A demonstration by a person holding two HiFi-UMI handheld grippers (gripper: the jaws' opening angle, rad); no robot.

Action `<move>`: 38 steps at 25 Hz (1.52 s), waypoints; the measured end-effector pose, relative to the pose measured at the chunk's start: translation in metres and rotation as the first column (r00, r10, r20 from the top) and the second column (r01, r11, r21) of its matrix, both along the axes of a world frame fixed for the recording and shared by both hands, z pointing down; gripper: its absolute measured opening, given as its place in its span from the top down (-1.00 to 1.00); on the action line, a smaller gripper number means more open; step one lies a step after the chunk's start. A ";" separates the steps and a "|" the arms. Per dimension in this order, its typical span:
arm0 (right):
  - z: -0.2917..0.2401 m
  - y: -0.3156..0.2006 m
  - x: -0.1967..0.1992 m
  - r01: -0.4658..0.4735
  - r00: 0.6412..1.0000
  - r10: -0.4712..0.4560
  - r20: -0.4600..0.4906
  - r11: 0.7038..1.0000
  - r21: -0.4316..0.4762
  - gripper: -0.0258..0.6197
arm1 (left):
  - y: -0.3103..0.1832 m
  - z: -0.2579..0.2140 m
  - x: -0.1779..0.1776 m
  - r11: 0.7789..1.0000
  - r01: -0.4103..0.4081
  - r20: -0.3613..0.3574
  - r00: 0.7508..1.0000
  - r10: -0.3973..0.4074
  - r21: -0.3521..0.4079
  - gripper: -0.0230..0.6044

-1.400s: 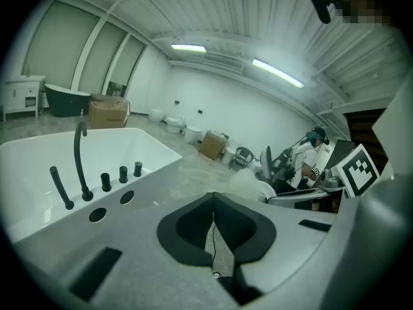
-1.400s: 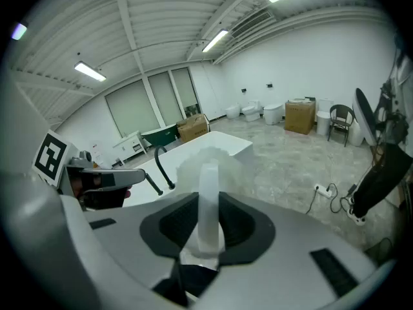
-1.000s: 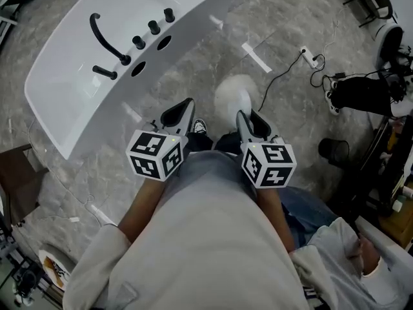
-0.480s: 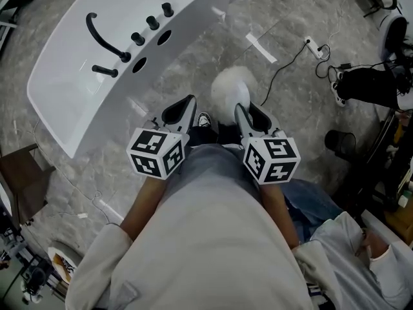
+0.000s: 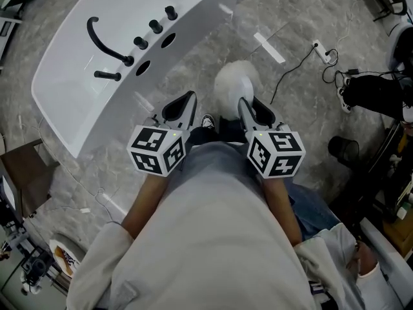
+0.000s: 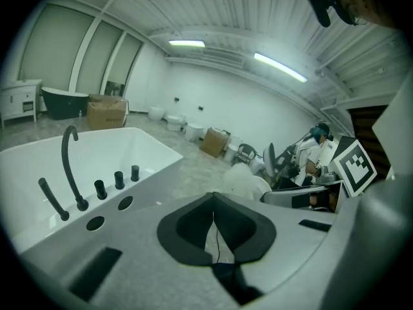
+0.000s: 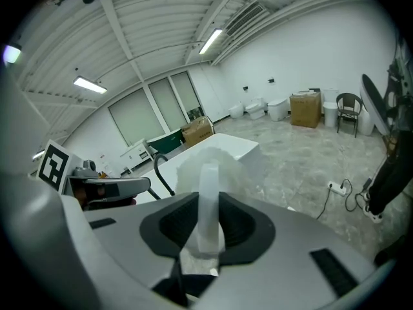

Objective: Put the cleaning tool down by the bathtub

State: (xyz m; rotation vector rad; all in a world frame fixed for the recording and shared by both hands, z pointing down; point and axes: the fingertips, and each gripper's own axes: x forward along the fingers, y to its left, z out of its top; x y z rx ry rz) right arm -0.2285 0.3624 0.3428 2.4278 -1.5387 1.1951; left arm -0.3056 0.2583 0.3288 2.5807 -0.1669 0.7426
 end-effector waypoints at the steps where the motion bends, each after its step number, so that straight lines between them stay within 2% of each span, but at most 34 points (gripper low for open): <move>1: 0.000 -0.002 0.006 0.000 1.000 0.000 0.004 1.000 0.002 0.64 | -0.003 0.000 0.005 1.000 0.006 -0.001 1.000 -0.006 -0.003 0.91; 9: 0.005 -0.028 0.062 0.017 0.999 -0.018 0.037 1.000 0.012 0.64 | -0.027 0.006 0.052 0.999 0.035 0.023 0.999 -0.034 -0.010 0.91; 15: 0.005 -0.044 0.117 0.021 0.998 -0.022 0.051 1.000 0.023 0.64 | -0.042 0.005 0.101 0.999 0.044 0.030 0.999 -0.043 -0.011 0.91; 33: 0.014 -0.065 0.258 0.059 0.992 -0.068 0.109 0.995 0.086 0.64 | -0.053 -0.007 0.231 0.994 0.091 0.049 0.994 -0.094 0.064 0.91; 38: 0.023 -0.059 0.287 0.074 0.989 -0.085 0.124 0.993 0.093 0.64 | -0.046 -0.001 0.254 0.992 0.107 0.057 0.992 -0.111 0.072 0.91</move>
